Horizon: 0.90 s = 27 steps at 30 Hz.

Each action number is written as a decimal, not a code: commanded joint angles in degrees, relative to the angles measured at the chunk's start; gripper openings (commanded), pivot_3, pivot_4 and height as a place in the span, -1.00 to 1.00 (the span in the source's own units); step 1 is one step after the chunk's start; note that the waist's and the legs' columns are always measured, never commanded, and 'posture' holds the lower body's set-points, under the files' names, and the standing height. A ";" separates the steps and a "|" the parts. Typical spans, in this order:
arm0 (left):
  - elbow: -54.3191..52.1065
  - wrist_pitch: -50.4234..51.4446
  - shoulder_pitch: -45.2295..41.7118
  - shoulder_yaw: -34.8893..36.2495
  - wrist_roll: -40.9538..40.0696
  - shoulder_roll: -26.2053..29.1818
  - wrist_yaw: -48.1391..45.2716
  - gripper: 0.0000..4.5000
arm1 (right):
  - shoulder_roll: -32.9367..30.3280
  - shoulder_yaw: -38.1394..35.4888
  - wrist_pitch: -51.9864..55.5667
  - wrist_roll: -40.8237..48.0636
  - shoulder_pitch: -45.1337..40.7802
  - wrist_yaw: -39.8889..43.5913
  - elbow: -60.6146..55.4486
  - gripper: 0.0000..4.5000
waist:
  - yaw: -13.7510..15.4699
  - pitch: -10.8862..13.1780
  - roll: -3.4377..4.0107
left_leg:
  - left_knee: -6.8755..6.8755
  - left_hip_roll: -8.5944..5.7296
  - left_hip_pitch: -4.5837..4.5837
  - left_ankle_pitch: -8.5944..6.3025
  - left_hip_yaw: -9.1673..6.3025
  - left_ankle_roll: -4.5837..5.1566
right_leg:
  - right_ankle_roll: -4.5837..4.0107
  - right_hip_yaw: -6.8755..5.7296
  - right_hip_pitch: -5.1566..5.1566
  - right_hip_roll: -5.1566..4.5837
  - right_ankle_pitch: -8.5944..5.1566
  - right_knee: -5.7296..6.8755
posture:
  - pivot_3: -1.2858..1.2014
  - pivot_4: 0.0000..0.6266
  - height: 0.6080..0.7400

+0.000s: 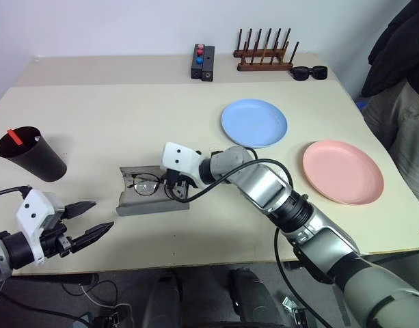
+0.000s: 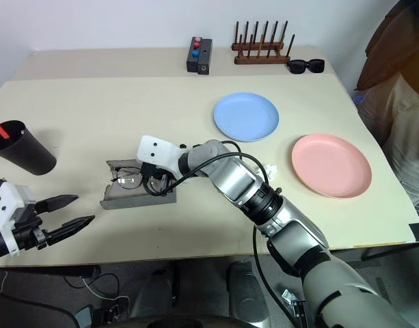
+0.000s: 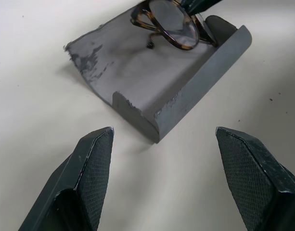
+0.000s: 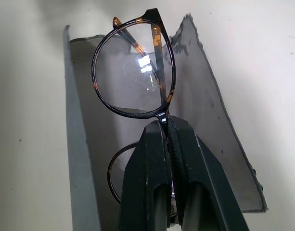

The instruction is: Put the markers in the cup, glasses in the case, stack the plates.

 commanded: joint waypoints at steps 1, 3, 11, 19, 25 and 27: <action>-0.51 -0.72 -0.51 0.29 -0.03 0.81 0.21 0.54 | 0.73 -1.11 -0.32 -0.17 -0.10 0.31 -2.36 -0.58 | 0.00 0.00 0.00 | 0.00 0.00 0.00 0.00 0.00 0.00 | 0.00 0.00 0.00 0.00 0.00 0.00 | 0.03 -0.52 1.00; -0.45 -0.70 -0.53 0.25 0.03 0.77 0.34 0.54 | 1.28 -2.12 -0.02 0.23 -0.30 0.03 -2.80 -0.17 | -0.02 0.00 0.00 | 0.00 0.00 0.00 0.00 0.00 0.00 | 0.00 0.00 0.00 0.00 0.00 0.00 | 0.03 -0.52 1.00; 0.16 2.88 -4.77 0.13 -2.45 0.11 4.14 0.54 | 1.07 -5.95 -0.37 2.51 0.19 0.92 -6.22 0.06 | 0.03 0.00 0.00 | 0.00 0.00 -0.01 0.00 0.00 0.00 | 0.00 0.00 -0.01 0.00 0.00 0.00 | 0.03 -0.52 1.00; 5.30 12.09 -28.91 -12.08 -3.78 1.38 13.84 -0.97 | -9.17 -14.04 -5.48 6.54 7.82 5.41 -17.72 0.08 | 1.58 -0.03 -0.06 | 0.09 -0.04 0.01 0.01 -0.06 0.00 | 0.04 -0.04 0.16 -0.01 0.00 -0.06 | 0.03 -0.52 1.00; 18.18 13.33 -47.31 -27.85 1.61 1.26 10.97 -0.97 | -17.51 -20.00 -11.48 9.65 17.80 9.32 -24.96 0.08 | 1.61 0.01 -0.01 | 0.06 -0.01 0.05 0.02 -0.23 0.02 | 0.22 -0.19 0.22 0.11 -0.08 0.12 | 0.03 -0.52 1.00; 25.92 10.42 -52.88 -33.59 6.12 0.28 9.03 -0.97 | -19.71 -23.12 -11.30 10.12 22.17 8.07 -25.99 0.08 | 1.59 0.01 -0.01 | 0.07 -0.03 0.04 0.02 -0.18 0.02 | 0.22 -0.12 0.23 0.09 -0.09 0.10 | 0.03 -0.52 1.00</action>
